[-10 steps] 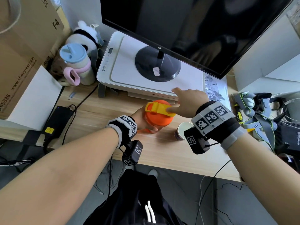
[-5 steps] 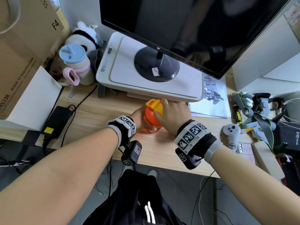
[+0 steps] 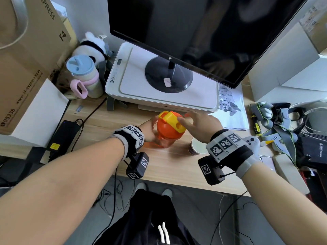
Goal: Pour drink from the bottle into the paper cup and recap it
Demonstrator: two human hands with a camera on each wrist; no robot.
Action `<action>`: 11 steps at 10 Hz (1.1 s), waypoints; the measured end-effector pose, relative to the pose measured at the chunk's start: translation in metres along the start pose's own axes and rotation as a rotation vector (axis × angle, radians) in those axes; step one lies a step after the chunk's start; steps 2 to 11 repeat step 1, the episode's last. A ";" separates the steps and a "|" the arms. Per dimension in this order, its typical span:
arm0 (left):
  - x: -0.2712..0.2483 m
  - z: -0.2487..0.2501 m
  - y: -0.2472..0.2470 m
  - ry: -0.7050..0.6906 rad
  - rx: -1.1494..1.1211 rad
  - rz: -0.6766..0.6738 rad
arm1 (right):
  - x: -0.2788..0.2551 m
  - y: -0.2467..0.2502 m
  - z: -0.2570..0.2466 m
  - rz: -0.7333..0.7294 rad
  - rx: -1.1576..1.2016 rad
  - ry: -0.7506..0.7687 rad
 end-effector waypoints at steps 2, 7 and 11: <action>-0.003 0.006 0.030 0.069 0.159 -0.048 | -0.001 0.015 0.014 0.018 -0.017 -0.023; -0.003 0.006 0.030 0.069 0.159 -0.048 | -0.001 0.015 0.014 0.018 -0.017 -0.023; -0.003 0.006 0.030 0.069 0.159 -0.048 | -0.001 0.015 0.014 0.018 -0.017 -0.023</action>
Point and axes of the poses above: each hand's wrist, its own x-axis towards the middle knuckle, its own y-axis out of the back of the hand, z = x × y, the point moved 5 cm from there along x, towards the middle knuckle, and after that the axes turned 6 degrees about -y, right-handed, at the moved point
